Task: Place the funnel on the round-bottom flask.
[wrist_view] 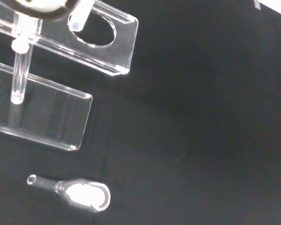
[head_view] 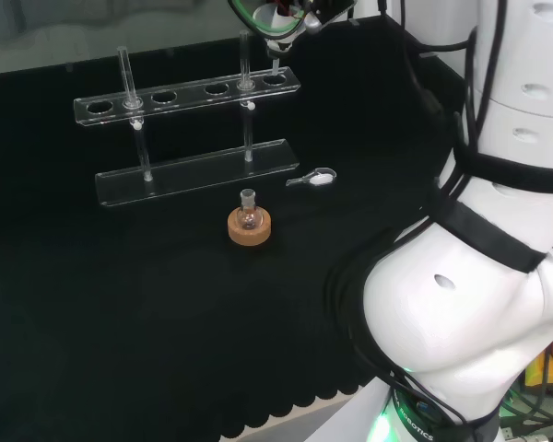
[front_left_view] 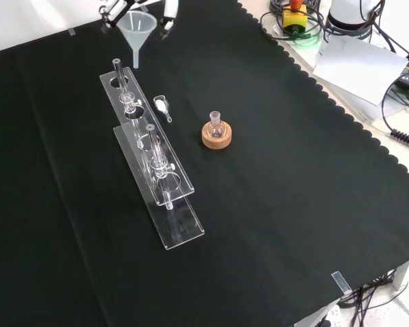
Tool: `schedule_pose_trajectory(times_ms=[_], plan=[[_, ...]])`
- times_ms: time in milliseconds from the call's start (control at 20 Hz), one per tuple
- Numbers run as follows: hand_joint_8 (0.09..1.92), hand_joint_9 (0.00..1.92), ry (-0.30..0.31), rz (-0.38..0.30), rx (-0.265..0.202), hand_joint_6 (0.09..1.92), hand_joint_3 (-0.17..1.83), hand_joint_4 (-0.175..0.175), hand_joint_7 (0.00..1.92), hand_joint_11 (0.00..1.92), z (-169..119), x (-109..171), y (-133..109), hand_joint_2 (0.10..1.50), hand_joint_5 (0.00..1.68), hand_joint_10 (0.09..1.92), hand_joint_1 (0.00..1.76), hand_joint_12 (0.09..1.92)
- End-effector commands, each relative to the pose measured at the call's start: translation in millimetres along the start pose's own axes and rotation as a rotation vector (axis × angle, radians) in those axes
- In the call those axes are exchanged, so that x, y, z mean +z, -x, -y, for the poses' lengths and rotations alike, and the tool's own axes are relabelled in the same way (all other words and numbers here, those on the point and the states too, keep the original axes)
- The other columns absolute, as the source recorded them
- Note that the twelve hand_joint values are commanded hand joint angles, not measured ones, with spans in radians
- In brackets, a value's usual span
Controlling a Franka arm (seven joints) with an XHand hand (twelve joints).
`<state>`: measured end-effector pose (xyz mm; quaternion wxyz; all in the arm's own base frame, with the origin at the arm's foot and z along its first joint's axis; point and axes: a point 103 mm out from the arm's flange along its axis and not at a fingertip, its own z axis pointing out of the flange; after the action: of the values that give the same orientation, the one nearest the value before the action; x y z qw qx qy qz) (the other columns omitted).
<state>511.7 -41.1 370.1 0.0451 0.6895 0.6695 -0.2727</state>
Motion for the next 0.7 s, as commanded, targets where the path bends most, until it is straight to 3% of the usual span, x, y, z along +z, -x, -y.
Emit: schedule_pose_trajectory(times_ms=[50,300,700], plan=[[0.68,0.98,-0.018,0.039,0.027,0.75,0.67,0.025,0.67,0.63,43,-8,-11,0.74,0.69,0.48,0.92,1.26],[0.69,0.99,-0.025,0.046,0.029,0.75,0.67,0.027,0.68,0.63,65,-7,-24,0.74,0.70,0.48,0.92,1.26],[0.69,1.00,-0.065,0.076,-0.004,0.76,0.68,0.028,0.68,0.64,94,9,-70,0.73,0.71,0.48,0.92,1.26]])
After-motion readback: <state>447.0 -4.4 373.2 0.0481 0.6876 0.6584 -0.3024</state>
